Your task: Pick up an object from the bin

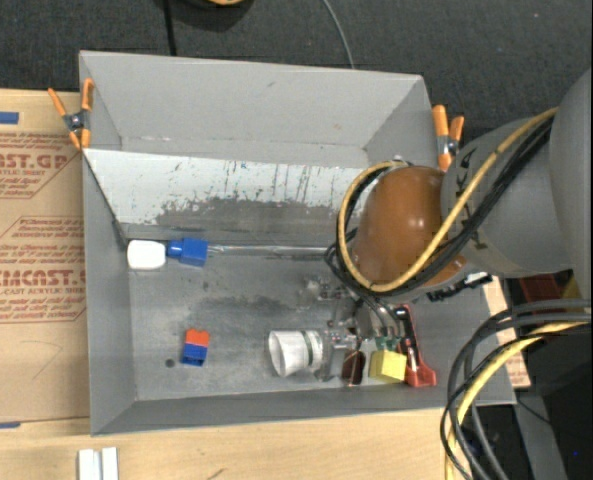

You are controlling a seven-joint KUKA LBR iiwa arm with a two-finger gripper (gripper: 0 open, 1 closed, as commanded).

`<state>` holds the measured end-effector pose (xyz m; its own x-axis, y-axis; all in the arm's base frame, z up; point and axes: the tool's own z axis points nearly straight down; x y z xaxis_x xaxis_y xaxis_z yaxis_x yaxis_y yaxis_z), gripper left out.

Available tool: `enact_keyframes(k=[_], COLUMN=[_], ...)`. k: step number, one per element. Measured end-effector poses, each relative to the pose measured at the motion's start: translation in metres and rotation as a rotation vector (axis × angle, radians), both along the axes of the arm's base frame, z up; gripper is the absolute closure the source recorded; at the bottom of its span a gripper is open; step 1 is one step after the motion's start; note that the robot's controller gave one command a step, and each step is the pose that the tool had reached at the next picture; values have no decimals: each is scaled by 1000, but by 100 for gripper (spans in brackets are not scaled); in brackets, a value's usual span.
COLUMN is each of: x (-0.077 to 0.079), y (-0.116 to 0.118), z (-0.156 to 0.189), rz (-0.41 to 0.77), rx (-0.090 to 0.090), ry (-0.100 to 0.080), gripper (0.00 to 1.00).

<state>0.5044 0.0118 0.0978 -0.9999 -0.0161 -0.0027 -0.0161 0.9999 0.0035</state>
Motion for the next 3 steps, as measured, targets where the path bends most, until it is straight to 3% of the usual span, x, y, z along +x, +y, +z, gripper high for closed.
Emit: enact_keyframes(k=[1, 2, 3], x=[2, 2, 2], y=[-4, -4, -4], z=[-20, -20, -20], rz=[-44, -44, -44], rx=[0, 0, 0], ry=[-1, -1, -1], gripper=[100, 0, 0])
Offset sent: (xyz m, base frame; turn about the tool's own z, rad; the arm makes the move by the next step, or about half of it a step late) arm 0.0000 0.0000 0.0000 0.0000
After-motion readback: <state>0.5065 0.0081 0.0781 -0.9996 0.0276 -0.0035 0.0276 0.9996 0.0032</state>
